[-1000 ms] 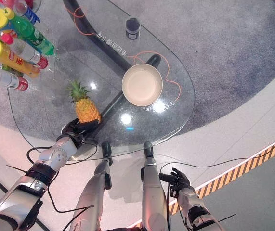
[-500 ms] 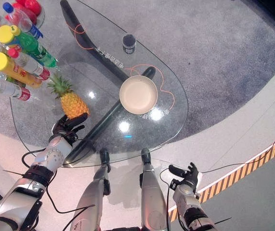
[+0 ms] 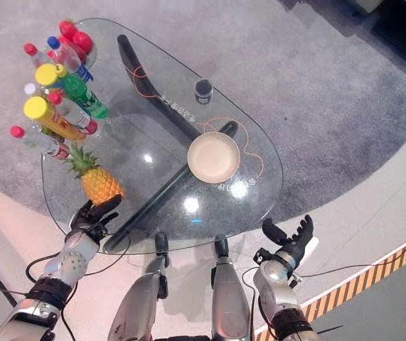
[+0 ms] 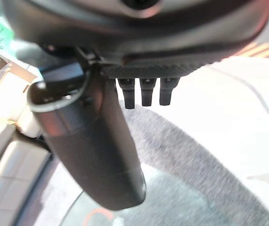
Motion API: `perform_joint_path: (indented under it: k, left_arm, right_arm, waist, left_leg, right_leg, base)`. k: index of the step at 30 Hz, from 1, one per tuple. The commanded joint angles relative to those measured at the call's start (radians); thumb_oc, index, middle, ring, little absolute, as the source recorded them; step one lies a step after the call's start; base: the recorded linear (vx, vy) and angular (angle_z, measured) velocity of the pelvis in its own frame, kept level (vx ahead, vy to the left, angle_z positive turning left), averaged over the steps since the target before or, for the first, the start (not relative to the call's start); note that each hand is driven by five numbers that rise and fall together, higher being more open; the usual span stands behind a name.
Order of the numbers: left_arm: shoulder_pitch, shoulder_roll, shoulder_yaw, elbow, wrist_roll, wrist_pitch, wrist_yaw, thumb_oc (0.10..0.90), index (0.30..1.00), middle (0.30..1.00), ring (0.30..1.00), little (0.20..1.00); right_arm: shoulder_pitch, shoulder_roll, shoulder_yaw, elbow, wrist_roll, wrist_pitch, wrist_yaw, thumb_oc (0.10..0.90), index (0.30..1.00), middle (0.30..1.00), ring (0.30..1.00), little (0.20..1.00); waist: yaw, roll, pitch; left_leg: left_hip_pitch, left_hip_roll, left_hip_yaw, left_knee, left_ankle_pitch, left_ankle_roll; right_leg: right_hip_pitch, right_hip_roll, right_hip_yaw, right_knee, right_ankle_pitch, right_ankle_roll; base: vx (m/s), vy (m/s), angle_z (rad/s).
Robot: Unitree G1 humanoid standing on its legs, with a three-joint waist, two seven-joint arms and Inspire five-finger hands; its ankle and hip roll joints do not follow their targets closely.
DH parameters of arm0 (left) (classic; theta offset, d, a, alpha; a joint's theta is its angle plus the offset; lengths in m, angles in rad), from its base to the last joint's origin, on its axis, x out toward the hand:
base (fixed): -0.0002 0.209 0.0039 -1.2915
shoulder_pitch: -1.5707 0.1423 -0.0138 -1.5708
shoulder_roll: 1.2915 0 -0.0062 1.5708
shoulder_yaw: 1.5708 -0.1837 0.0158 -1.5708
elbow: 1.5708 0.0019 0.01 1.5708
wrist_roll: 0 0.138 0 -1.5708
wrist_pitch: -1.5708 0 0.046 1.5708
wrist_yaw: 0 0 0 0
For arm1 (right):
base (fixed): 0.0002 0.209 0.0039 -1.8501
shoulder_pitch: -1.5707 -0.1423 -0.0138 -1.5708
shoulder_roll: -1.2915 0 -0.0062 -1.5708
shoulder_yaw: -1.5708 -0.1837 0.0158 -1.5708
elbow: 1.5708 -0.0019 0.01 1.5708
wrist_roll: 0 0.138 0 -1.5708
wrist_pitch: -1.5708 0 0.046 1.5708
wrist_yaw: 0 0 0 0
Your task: Pick up the fruit to the plate
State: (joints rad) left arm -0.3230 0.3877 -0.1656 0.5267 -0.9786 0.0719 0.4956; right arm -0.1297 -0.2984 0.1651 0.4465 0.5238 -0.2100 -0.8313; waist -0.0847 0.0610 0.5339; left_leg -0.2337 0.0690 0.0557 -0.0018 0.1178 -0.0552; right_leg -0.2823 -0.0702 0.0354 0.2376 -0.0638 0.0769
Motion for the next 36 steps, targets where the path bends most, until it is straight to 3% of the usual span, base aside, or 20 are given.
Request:
perform_joint_path:
  k: [1, 6, 11, 14, 16, 24, 27, 36]
  left_arm:
    - [-0.022, 0.023, 0.099, -0.136, 0.081, -0.123, -0.031, 0.100, 0.300, 0.300, 0.300, 0.200]
    - [0.020, 0.013, 0.103, -0.209, 0.136, -0.137, -0.033, 0.100, 0.300, 0.300, 0.300, 0.200]
    - [0.100, -0.004, 0.098, -0.395, 0.286, -0.234, -0.056, 0.100, 0.300, 0.300, 0.300, 0.200]
    - [0.121, -0.005, 0.100, -0.469, 0.373, -0.258, -0.096, 0.100, 0.300, 0.300, 0.300, 0.200]
    - [0.134, 0.004, 0.101, -0.506, 0.438, -0.254, -0.129, 0.100, 0.300, 0.300, 0.300, 0.200]
    - [0.137, 0.040, 0.081, -0.587, 0.527, -0.228, -0.223, 0.100, 0.300, 0.300, 0.300, 0.200]
    - [0.120, 0.051, 0.054, -0.610, 0.553, -0.207, -0.241, 0.100, 0.300, 0.300, 0.300, 0.200]
    - [0.067, 0.069, -0.078, -0.638, 0.603, -0.110, -0.326, 0.100, 0.300, 0.300, 0.300, 0.200]
  right_arm:
    - [0.029, -0.023, -0.065, -0.176, -0.074, -0.103, -0.001, 0.800, 0.900, 0.900, 0.900, 0.900]
    - [0.026, -0.022, -0.063, -0.283, -0.088, -0.123, 0.102, 0.800, 0.900, 0.900, 0.900, 0.900]
    - [0.022, -0.024, -0.030, -0.490, -0.167, -0.165, 0.348, 0.800, 0.900, 0.900, 0.900, 0.900]
    - [0.019, -0.035, -0.028, -0.554, -0.160, -0.179, 0.482, 0.800, 0.900, 0.900, 0.900, 0.900]
    - [0.011, -0.052, -0.025, -0.604, -0.135, -0.157, 0.610, 0.800, 0.900, 0.900, 0.900, 0.900]
    - [-0.050, -0.079, 0.022, -0.707, -0.043, -0.076, 0.816, 0.800, 0.900, 0.900, 0.900, 0.900]
    - [-0.089, -0.074, 0.055, -0.723, -0.022, -0.070, 0.831, 0.800, 0.900, 0.900, 0.900, 0.900]
    - [-0.233, -0.024, 0.155, -0.725, -0.020, -0.068, 0.734, 0.800, 0.900, 0.900, 0.900, 0.900]
  waist:
    - [0.006, -0.056, -0.014]
    - [0.010, -0.053, -0.021]
    - [0.023, -0.052, -0.040]
    - [0.031, -0.054, -0.055]
    - [0.039, -0.055, -0.069]
    - [0.068, -0.062, -0.093]
    - [0.077, -0.062, -0.094]
    - [0.103, -0.049, -0.087]
  left_leg:
    - [0.032, -0.050, -0.009, 0.164, -0.072, 0.035]
    - [0.044, -0.052, -0.013, 0.156, -0.071, 0.037]
    - [0.061, -0.058, -0.014, 0.152, -0.076, 0.040]
    - [0.075, -0.060, -0.012, 0.147, -0.081, 0.039]
    - [0.082, -0.065, -0.015, 0.147, -0.086, 0.039]
    - [0.094, -0.077, -0.031, 0.166, -0.101, 0.040]
    - [0.092, -0.082, -0.037, 0.177, -0.105, 0.041]
    - [0.098, -0.089, -0.040, 0.183, -0.111, 0.043]
  right_leg:
    - [0.127, -0.018, -0.115, -0.141, 0.123, -0.046]
    - [0.139, -0.016, -0.116, -0.146, 0.118, -0.047]
    - [0.156, -0.013, -0.113, -0.149, 0.109, -0.049]
    - [0.172, -0.010, -0.112, -0.155, 0.103, -0.049]
    - [0.183, -0.010, -0.115, -0.157, 0.098, -0.049]
    - [0.211, -0.013, -0.122, -0.160, 0.091, -0.049]
    - [0.216, -0.015, -0.123, -0.156, 0.089, -0.050]
    - [0.227, -0.023, -0.126, -0.157, 0.091, -0.045]
  base:
    - [0.03, 0.017, 0.01]
    - [0.00, 0.000, 0.00]
    - [0.02, 0.019, 0.00]
    - [0.04, 0.014, -0.02]
    - [0.05, 0.007, 0.02]
    - [0.03, -0.014, 0.08]
    - [0.02, -0.015, 0.05]
    - [0.00, 0.002, 0.08]
